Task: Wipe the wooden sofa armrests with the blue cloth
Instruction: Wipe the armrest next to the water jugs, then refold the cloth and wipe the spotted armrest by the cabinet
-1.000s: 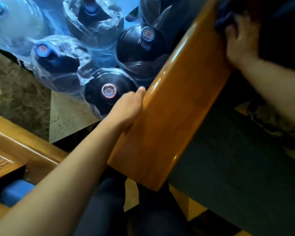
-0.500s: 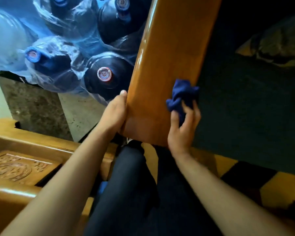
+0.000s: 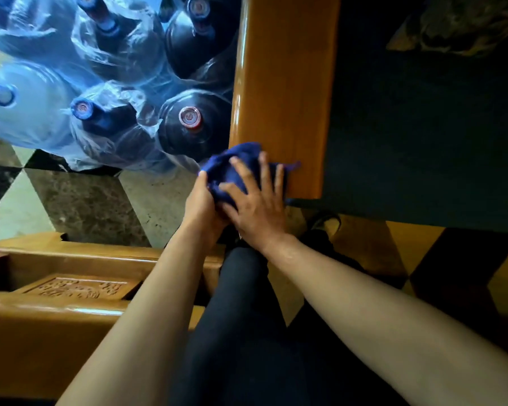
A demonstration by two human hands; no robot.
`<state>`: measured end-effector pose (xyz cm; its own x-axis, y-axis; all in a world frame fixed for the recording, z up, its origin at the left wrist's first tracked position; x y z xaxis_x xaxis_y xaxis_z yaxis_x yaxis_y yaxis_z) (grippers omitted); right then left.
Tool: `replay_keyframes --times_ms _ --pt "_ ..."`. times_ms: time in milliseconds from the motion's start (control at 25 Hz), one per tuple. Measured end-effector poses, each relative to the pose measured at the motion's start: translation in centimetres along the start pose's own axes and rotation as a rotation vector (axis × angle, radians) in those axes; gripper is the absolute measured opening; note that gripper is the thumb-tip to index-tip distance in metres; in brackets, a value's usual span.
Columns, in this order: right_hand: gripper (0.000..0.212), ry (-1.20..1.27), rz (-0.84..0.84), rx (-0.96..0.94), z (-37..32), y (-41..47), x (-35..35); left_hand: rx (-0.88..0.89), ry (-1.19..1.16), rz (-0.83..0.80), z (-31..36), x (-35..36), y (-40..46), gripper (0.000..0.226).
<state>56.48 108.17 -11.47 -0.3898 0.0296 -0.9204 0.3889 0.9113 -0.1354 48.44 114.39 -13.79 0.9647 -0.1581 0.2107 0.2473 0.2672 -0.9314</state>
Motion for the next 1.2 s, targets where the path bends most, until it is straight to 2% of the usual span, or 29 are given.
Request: replay_keyframes --times_ms 80,160,280,360,440,520,600,760,960,1200 --pt "0.023 -0.076 -0.059 -0.303 0.9 -1.3 0.1 -0.052 0.107 0.010 -1.9 0.2 -1.3 0.052" --pt "0.014 -0.065 -0.062 -0.374 4.5 -2.4 -1.0 -0.108 0.240 0.031 -4.8 0.7 -2.8 0.044" --pt "0.011 0.052 -0.055 -0.194 11.7 -5.6 -3.6 -0.124 0.253 -0.001 -8.2 3.3 -3.9 0.042" --pt "0.011 0.206 -0.018 0.079 17.2 -8.7 -5.8 -0.113 0.314 -0.037 -10.2 6.3 -4.7 0.043" --pt "0.013 0.364 0.096 0.374 22.0 -12.8 -8.9 -0.094 0.437 -0.064 -12.4 10.3 -5.9 0.044" --pt "0.024 0.493 0.246 0.570 25.8 -17.6 -13.0 -0.082 0.600 -0.154 -15.3 16.1 -8.1 0.043" --pt "0.030 0.563 0.414 0.650 28.3 -21.9 -17.2 -0.050 0.757 -0.257 -17.7 22.9 -11.3 0.044" --pt "0.029 0.641 0.576 0.712 31.4 -28.2 -23.1 0.037 0.991 -0.422 -22.5 34.9 -17.3 0.049" --pt "0.025 0.710 0.822 0.807 36.9 -36.0 -29.3 0.073 1.036 -0.591 -30.1 46.1 -23.1 0.033" --pt "0.030 0.765 0.942 0.933 43.9 -44.3 -33.3 0.035 1.092 -0.728 -39.2 55.8 -26.5 0.022"
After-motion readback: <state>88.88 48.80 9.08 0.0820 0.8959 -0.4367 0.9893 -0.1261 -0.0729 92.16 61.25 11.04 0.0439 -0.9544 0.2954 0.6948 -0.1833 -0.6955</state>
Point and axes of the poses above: each hand's wrist, its own y-axis towards the middle knuckle, its own x-axis out of the palm, z = x × y, the point moved 5 cm from there along y, towards the middle knuckle, and after that the axes turned 3 degrees about -z, right-handed, at the moved point
